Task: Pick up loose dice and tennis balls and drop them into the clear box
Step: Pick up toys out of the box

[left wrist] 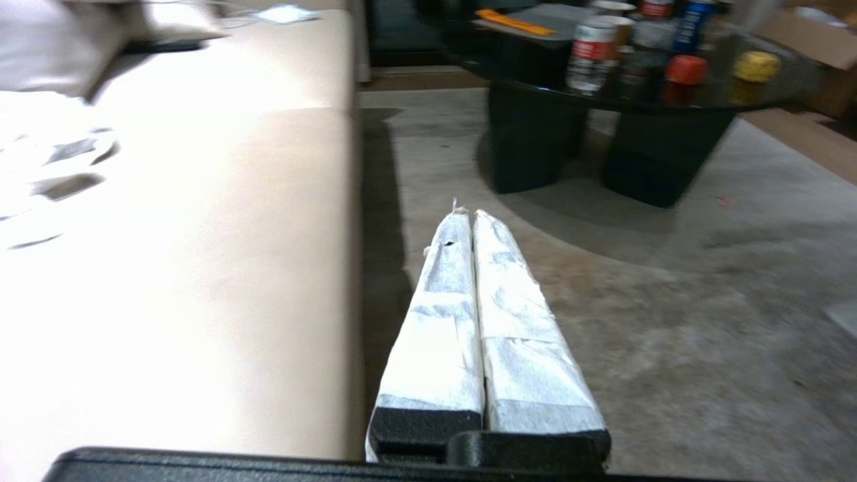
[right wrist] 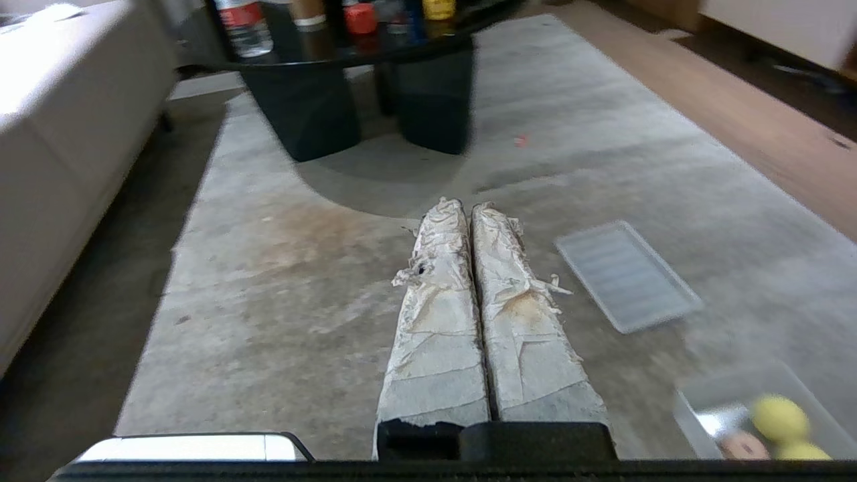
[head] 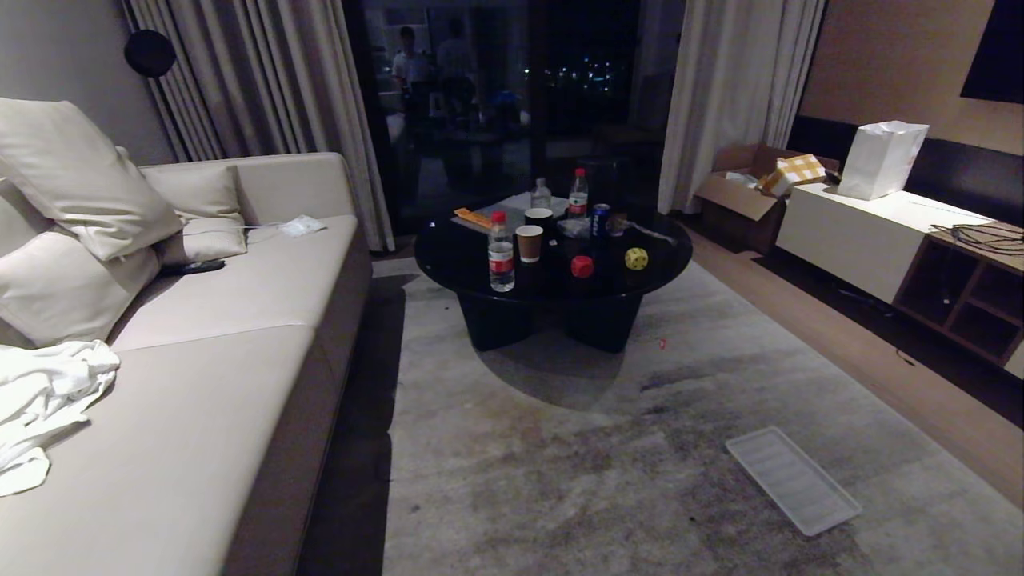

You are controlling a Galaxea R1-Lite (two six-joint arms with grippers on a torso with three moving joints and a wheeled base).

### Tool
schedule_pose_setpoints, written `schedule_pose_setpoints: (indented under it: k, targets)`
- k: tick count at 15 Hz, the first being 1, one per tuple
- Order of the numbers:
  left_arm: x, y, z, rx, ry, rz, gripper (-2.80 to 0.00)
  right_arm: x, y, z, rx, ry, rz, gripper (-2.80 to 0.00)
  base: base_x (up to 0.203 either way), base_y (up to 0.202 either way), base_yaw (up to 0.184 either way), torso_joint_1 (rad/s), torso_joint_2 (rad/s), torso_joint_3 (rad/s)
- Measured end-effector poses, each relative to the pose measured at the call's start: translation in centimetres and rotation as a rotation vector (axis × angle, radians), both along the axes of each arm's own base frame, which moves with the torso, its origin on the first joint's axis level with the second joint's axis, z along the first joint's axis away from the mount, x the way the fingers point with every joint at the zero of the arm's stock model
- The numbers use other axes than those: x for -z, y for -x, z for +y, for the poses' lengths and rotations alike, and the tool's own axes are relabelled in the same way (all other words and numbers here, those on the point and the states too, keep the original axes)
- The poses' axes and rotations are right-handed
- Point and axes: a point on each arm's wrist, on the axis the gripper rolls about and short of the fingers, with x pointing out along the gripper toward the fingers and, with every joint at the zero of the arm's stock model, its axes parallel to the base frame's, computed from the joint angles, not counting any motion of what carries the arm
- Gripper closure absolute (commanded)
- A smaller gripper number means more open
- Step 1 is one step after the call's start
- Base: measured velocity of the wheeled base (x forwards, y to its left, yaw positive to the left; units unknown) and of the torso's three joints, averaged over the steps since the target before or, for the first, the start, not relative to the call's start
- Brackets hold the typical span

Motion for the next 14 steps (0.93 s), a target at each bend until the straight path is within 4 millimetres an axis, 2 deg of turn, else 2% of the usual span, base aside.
schedule_pose_setpoints:
  k: [4, 14]
  targets:
    - [-0.01, 0.0, 0.0, 0.0, 0.004, -0.001, 0.0, 0.0, 0.0, 0.0, 0.0, 0.0, 0.0, 0.0, 0.024, 0.0, 0.001, 0.002, 0.0, 0.003]
    - [0.0, 0.0, 0.0, -0.001, 0.006, 0.0, 0.0, 0.0, 0.0, 0.0, 0.001, 0.0, 0.0, 0.0, 0.182, 0.0, 0.0, 0.002, 0.0, 0.004]
